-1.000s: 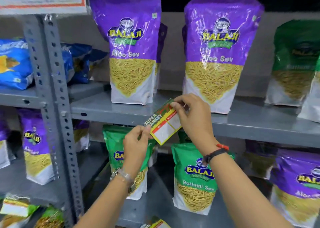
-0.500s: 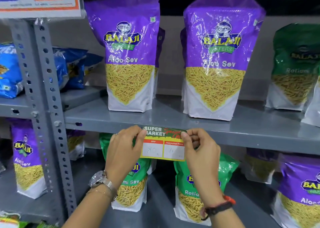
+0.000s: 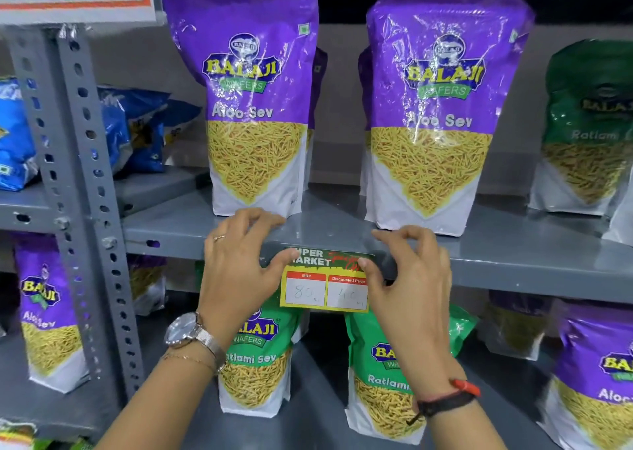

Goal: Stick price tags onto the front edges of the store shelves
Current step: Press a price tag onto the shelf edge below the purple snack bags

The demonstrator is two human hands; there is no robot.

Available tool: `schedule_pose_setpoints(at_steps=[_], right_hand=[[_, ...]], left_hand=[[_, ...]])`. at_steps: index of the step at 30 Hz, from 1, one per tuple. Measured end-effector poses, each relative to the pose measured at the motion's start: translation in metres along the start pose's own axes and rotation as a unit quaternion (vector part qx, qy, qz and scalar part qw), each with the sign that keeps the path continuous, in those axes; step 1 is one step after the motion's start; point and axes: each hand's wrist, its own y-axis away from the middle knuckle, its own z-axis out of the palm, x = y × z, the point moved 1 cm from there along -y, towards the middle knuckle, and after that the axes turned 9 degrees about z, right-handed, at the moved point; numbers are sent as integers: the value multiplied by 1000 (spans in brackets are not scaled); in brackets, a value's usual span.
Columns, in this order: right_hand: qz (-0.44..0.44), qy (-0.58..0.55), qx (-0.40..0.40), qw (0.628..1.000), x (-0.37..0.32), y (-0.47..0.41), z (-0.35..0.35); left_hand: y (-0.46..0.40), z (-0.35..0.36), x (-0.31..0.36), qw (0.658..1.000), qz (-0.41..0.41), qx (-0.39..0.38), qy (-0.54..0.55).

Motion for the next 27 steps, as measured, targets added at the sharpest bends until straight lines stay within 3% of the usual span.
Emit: schedule_pose_setpoints(at_steps=[3,9,16,18,22,27], right_hand=[[-2,2,-34,999,2,-3,2],[0,-14,-43,999,4,-6,4],[-117,20,52,992,33,65,18],[-139,50,-24,989,58,103,36],[-107,103,-245,958,111,174,77],[-102,168,-351,916,136,216,108]], left_hand=[[-7,1,-3,997,-16,-26,74],[-5,2,-1,996,3,-12,84],[66,18,1,988,-26,102,114],[114,36,-6,985,-75,97,118],[223,84,-25,961,-234,-1,150],[318,126,-35,861,-449,-95,218]])
